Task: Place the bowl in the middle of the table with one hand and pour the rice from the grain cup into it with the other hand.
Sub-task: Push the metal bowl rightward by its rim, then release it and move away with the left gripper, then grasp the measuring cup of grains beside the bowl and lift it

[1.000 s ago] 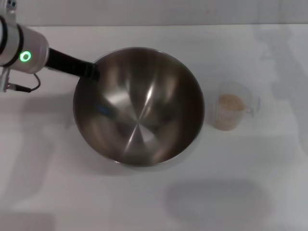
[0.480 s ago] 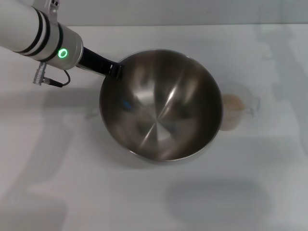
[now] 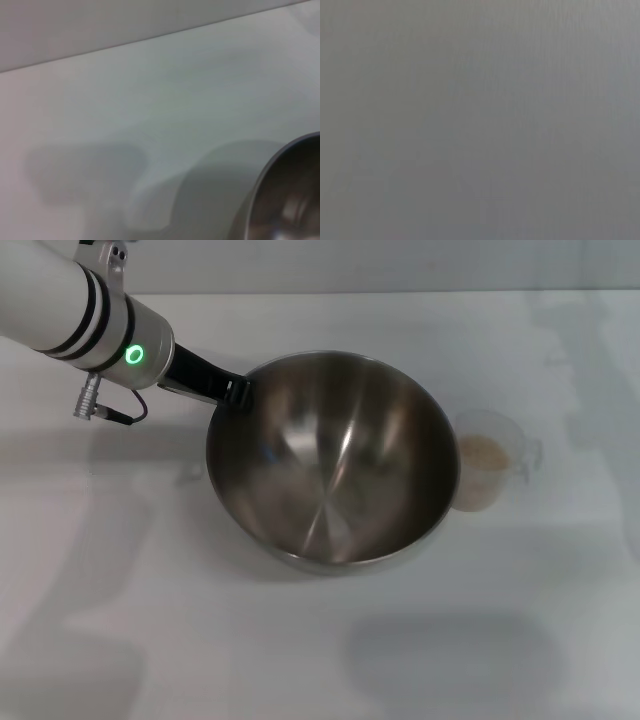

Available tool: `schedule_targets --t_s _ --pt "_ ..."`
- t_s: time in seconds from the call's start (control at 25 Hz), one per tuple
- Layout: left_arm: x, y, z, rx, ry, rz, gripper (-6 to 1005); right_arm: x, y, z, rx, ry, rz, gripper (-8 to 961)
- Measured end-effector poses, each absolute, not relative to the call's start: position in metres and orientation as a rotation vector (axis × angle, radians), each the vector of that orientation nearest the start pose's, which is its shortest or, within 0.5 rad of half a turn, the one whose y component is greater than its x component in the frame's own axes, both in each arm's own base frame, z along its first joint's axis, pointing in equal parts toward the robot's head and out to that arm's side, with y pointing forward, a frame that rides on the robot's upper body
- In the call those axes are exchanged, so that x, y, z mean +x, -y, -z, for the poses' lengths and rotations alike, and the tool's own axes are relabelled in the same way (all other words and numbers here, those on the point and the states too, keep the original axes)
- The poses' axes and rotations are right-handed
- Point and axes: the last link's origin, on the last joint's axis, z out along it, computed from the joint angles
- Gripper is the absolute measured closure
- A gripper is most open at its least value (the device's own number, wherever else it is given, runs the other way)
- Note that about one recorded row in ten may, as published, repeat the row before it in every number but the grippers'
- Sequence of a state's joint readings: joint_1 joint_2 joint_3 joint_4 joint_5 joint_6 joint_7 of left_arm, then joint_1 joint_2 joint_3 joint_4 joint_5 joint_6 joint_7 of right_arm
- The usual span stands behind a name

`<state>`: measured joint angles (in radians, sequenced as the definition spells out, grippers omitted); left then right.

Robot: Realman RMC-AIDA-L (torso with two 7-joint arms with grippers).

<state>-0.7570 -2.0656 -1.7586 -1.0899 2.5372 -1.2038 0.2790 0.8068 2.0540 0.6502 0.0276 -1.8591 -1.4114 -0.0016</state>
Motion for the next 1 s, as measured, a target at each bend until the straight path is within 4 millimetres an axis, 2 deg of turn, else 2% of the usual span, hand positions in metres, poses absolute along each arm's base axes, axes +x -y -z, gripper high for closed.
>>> schedule_targets --t_s 0.2,0.36,0.44,0.52,0.56,0.6,0.68,0.84,0.92,0.96,1.0 --pt "-0.161 -0.417 0.02 -2.323 1.24 -0.137 905 0.214 -0.421 -0.053 -1.39 -0.051 -0.904 436" --pt "-0.156 -0.418 0.013 -2.317 1.21 -0.096 874 0.215 -0.421 -0.053 -1.392 -0.051 -0.903 437" --pt "-0.154 -0.418 0.009 -2.312 1.199 -0.08 800 0.215 -0.421 -0.053 -1.392 -0.051 -0.903 437" --pt "-0.15 -0.419 -0.003 -2.293 1.163 -0.024 727 0.215 -0.42 -0.052 -1.393 -0.052 -0.903 437" --pt "-0.146 -0.421 -0.02 -2.254 1.107 0.051 690 0.215 -0.421 -0.051 -1.396 -0.055 -0.901 437" --pt "-0.146 -0.421 -0.02 -2.254 1.107 0.051 657 0.215 -0.421 -0.051 -1.396 -0.055 -0.901 437" --pt "-0.147 -0.424 -0.037 -2.19 1.029 0.127 590 0.215 -0.422 -0.051 -1.399 -0.06 -0.897 438" --pt "-0.162 -0.424 -0.082 -1.969 0.776 0.303 594 0.215 -0.416 -0.052 -1.382 -0.044 -0.917 438" --pt "-0.173 -0.424 -0.098 -1.835 0.657 0.382 597 0.216 -0.415 -0.052 -1.379 -0.048 -0.916 438" --pt "-0.187 -0.417 -0.109 -1.676 0.54 0.461 598 0.216 -0.416 -0.051 -1.379 -0.052 -0.915 438" --pt "-0.187 -0.417 -0.109 -1.676 0.54 0.461 599 0.216 -0.416 -0.051 -1.379 -0.052 -0.915 437"
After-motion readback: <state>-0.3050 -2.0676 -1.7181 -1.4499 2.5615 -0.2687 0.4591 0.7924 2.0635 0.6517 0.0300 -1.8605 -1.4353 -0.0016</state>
